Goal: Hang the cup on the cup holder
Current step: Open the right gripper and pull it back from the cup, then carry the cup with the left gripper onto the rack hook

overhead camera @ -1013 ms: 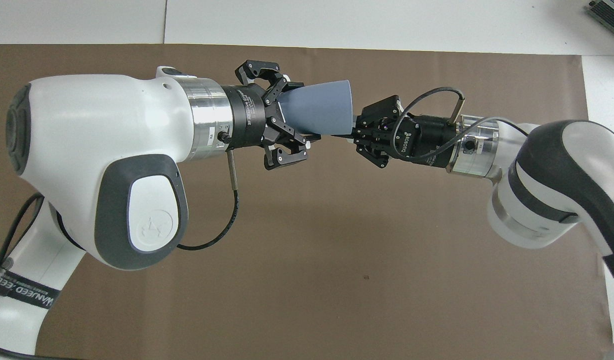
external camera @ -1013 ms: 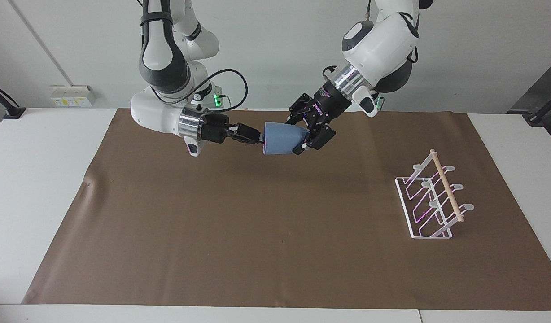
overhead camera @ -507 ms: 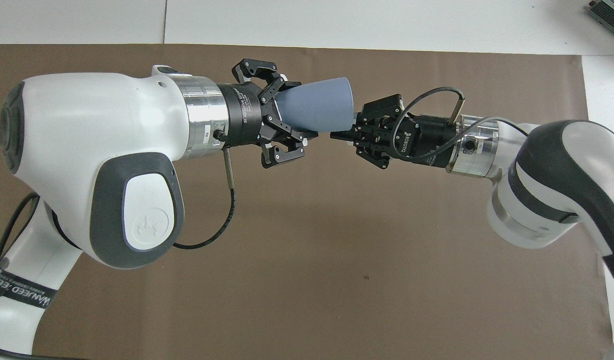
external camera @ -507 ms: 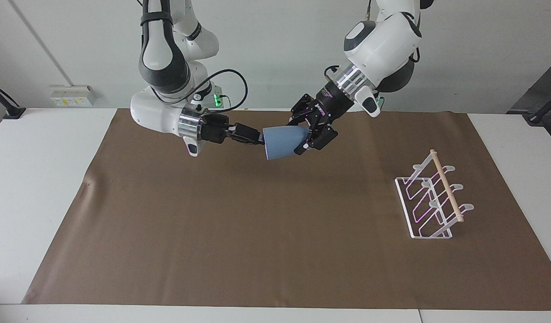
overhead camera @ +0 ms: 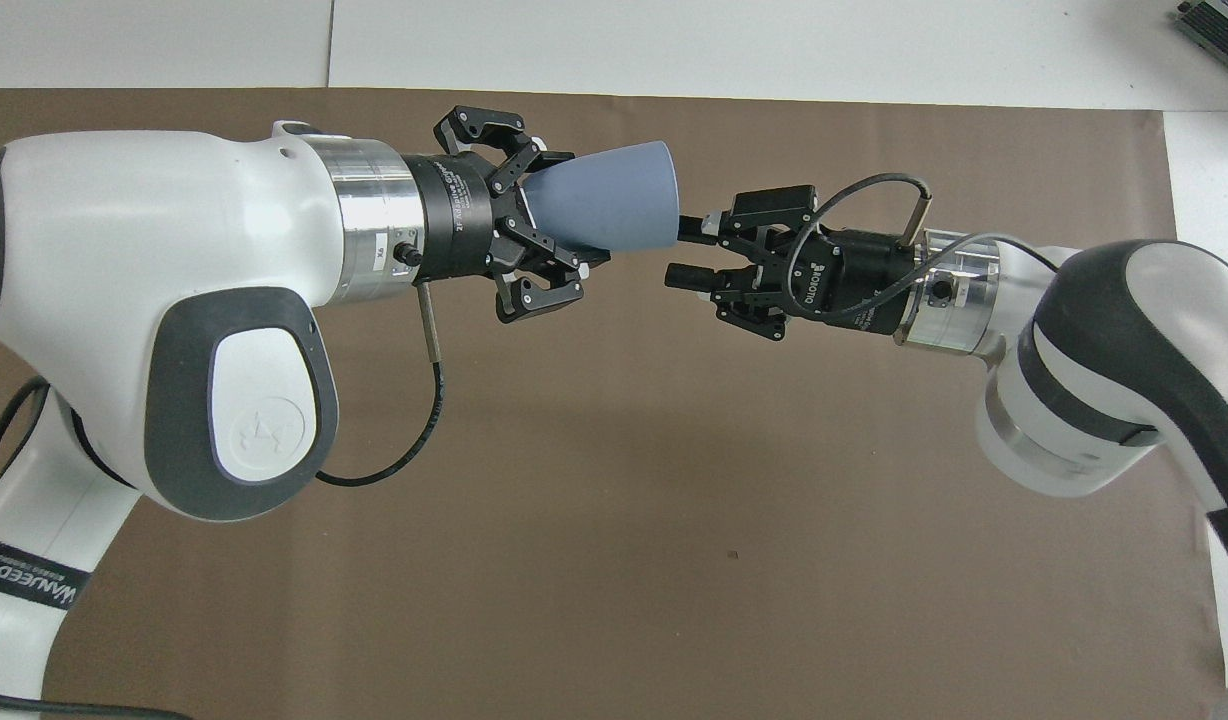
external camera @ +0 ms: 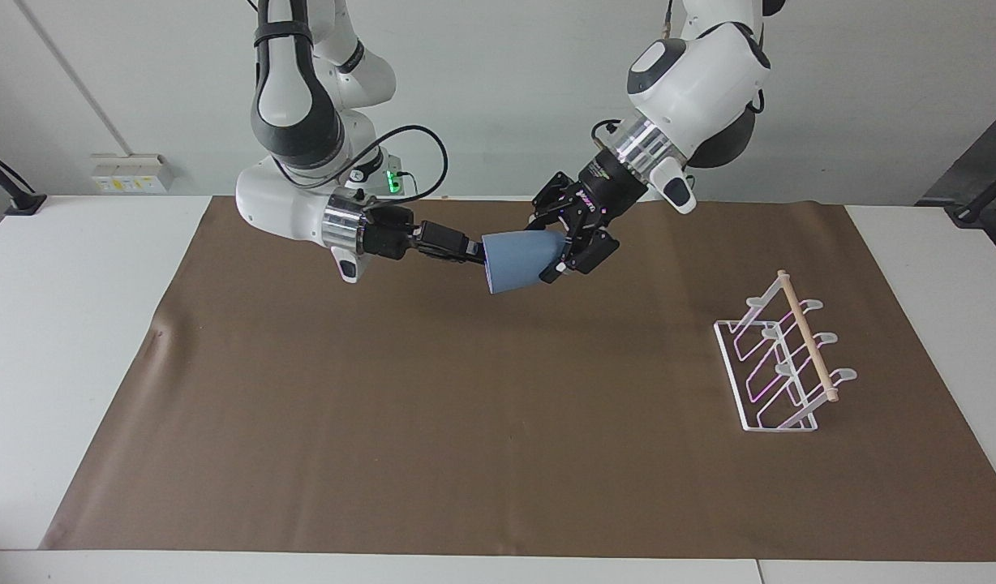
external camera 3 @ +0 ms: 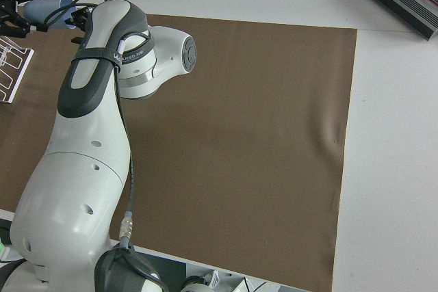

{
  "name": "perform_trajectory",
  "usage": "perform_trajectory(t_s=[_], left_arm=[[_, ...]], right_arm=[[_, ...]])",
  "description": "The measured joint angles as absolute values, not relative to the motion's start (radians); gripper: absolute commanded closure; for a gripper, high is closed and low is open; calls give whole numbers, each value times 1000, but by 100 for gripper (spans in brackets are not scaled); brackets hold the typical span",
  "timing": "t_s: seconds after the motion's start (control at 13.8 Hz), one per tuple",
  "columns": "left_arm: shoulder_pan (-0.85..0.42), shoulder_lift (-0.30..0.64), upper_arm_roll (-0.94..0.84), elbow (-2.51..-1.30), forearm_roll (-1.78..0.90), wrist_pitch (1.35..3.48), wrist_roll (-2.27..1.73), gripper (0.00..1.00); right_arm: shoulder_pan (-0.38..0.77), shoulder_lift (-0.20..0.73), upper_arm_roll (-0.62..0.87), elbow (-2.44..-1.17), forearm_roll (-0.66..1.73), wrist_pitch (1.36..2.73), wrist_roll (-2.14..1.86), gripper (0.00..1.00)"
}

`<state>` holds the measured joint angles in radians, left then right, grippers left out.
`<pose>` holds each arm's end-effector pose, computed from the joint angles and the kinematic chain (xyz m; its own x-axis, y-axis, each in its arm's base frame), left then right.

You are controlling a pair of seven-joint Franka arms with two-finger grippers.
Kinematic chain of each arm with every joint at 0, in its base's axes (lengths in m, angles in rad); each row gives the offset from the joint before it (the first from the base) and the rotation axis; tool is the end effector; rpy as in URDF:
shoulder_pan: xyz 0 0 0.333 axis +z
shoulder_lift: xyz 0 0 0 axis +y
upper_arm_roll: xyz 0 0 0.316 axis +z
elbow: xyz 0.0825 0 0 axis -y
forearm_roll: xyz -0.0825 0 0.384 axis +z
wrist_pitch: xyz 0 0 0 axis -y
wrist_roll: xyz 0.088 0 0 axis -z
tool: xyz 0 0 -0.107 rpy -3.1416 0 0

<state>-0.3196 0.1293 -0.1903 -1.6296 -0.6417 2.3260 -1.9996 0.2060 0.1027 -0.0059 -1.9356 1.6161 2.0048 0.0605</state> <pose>0.5633 -0.3182 0.6071 -0.1214 0.6866 -0.7168 0.9540 0.2801 0.1066 0.5830 0.1796 0.4856 0.8401 -0.2549 -0.4788 -0.5018 -0.0303 -0.8644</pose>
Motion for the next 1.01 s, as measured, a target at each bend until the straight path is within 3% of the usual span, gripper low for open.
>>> perform_trajectory(t_s=[0.14, 0.51, 1.01], left_arm=[[-283, 127, -188, -1630, -626, 2306, -1981, 100], [-197, 122, -181, -1632, -546, 2228, -1809, 100], [-92, 109, -172, -1679, -321, 2220, -1667, 100]], right_arm=[[199, 103, -9, -1936, 1591, 2005, 61, 0], [174, 102, -14, -1929, 1333, 2005, 60, 0], [155, 101, -17, -1888, 779, 2072, 61, 0]])
